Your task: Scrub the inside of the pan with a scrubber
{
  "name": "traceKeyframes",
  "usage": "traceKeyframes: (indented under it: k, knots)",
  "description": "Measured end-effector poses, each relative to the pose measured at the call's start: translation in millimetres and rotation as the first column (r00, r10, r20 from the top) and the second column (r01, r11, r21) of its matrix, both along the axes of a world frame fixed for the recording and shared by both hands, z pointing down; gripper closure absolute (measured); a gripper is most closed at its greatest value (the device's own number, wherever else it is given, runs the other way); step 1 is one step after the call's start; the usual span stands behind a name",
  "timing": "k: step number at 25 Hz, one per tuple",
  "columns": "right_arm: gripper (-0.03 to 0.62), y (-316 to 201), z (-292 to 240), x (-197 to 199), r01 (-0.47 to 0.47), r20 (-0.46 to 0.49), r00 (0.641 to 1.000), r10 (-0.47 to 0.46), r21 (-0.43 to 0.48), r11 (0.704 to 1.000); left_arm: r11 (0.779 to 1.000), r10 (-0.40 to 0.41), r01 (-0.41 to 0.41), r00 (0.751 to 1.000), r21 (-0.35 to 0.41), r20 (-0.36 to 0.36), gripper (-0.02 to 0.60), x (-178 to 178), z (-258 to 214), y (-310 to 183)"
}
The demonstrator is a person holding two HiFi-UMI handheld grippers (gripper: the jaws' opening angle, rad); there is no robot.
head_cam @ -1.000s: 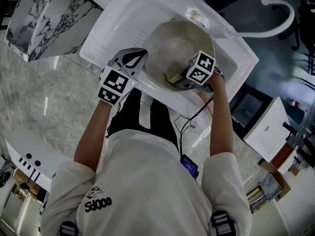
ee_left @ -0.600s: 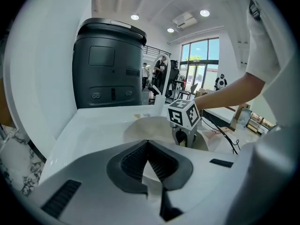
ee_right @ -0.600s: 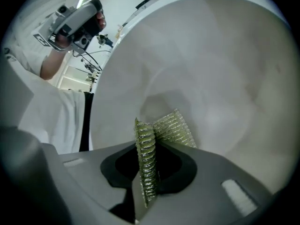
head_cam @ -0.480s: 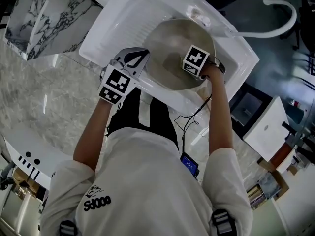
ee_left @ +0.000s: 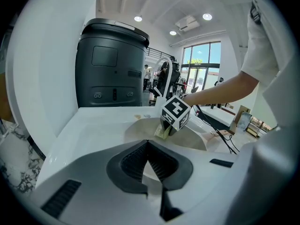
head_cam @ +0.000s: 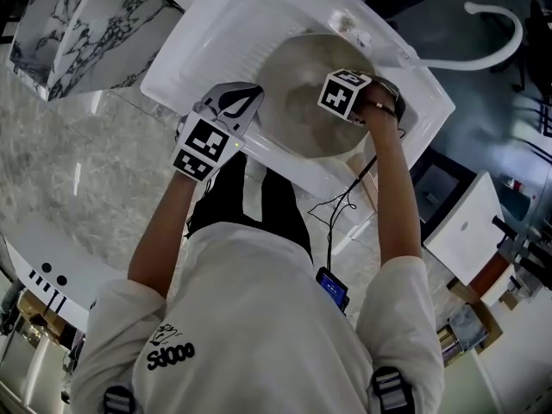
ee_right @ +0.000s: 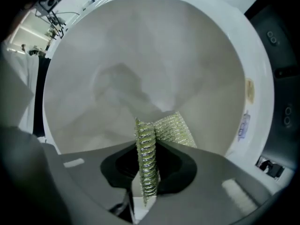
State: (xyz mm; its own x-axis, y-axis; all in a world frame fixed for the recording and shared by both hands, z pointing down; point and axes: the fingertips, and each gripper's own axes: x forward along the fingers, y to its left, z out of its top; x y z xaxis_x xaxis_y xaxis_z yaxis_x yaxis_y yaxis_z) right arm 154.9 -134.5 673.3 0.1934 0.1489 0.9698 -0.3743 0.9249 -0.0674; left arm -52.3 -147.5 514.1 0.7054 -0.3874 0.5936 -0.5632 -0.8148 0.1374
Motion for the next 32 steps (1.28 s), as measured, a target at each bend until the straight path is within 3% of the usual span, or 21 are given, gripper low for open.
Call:
traceKeyframes:
  k: [6,9,15,20,24,29,32]
  knots:
    - [0.517,-29,-11,6,0.18,-0.097,0.981,-0.168,0.134,0.974,1.0,-0.008,0.008,1.0,-0.008,-0.002,0.577,-4,3,3]
    - [0.517,-27,-14,10,0.228,-0.139,0.968,-0.208,0.145,0.963,1.0,-0.015,0.015,1.0,-0.009,-0.009,0.577,-7,3,4]
    - [0.517,18,-11,21,0.157,-0.155,0.974,-0.165,-0.064,0.986,0.999,-0.038,0.037,0.999,-0.013,-0.012,0.577,-15,2,2]
    - [0.517,56,-8,27,0.061,-0.169,0.98,-0.104,-0.246,0.967,0.999,-0.053,0.053,0.999,-0.008,0.001,0.577,-26,3,-1]
    - [0.517,61,-14,28,0.006,-0.188,0.98,-0.066,-0.299,0.954,0.998,-0.068,0.068,0.998,-0.008,0.009,0.577,-41,5,-6]
    - [0.517,87,-25,12,-0.069,-0.109,0.994,0.023,-0.444,0.893,0.996,-0.094,0.094,0.996,-0.009,-0.011,0.577,-56,2,-16]
    - [0.517,115,-34,-8,-0.12,-0.01,0.99,0.139,-0.573,0.811,0.996,-0.088,0.088,0.996,-0.011,-0.023,0.577,-57,-2,-14]
